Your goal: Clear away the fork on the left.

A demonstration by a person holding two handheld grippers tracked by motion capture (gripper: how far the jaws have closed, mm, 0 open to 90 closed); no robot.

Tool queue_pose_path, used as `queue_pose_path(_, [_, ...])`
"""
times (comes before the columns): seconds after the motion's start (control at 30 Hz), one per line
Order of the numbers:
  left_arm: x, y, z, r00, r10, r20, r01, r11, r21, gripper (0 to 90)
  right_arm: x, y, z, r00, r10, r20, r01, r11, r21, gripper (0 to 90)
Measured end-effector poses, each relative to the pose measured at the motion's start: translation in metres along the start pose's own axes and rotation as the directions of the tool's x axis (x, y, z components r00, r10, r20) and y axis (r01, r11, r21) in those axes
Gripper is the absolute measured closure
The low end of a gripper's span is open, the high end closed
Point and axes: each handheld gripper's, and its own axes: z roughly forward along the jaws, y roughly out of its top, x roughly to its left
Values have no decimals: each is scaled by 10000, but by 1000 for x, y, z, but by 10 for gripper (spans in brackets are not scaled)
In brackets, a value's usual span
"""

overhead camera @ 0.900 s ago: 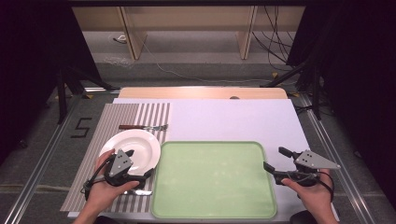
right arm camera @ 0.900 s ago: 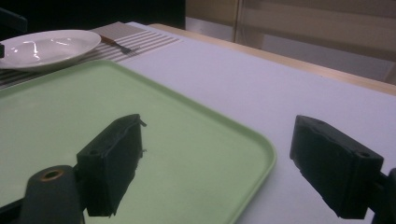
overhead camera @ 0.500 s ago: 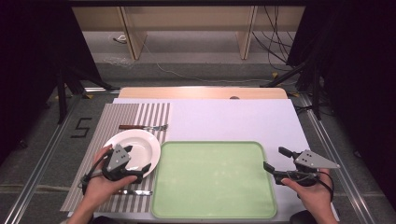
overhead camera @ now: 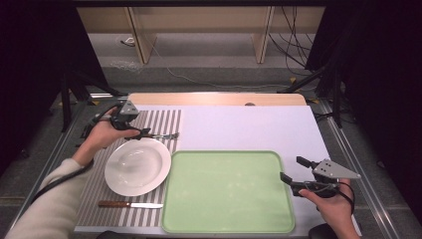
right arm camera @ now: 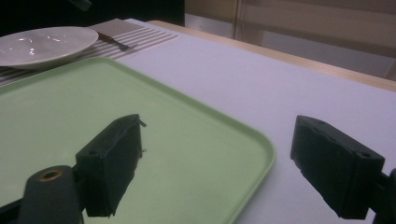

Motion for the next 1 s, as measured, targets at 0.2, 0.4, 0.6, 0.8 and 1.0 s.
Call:
queue_pose_path(0.2, [25,4,30,9950,766,640,-853,9857,1456,271,0,0,0,10000,10,-16,-10,10000,-26,176])
queue_pose_path(0.4, [30,3,47,9784,1753,1100,-1961,9549,2229,286,0,0,0,10000,-15,-36,15,10000,-5,176])
queue_pose_path(0.6, [32,-2,59,9628,2245,1506,-2579,9295,2635,296,0,0,0,10000,8,-28,-8,10000,-27,176])
queue_pose_path(0.8, [29,-5,64,9479,2629,1800,-3052,9114,2759,303,0,0,0,10000,-18,-26,19,10000,11,176])
queue_pose_path(1.0, [26,-4,69,9351,2874,2073,-3388,8968,2845,301,0,0,0,10000,-31,-37,31,10000,-11,176])
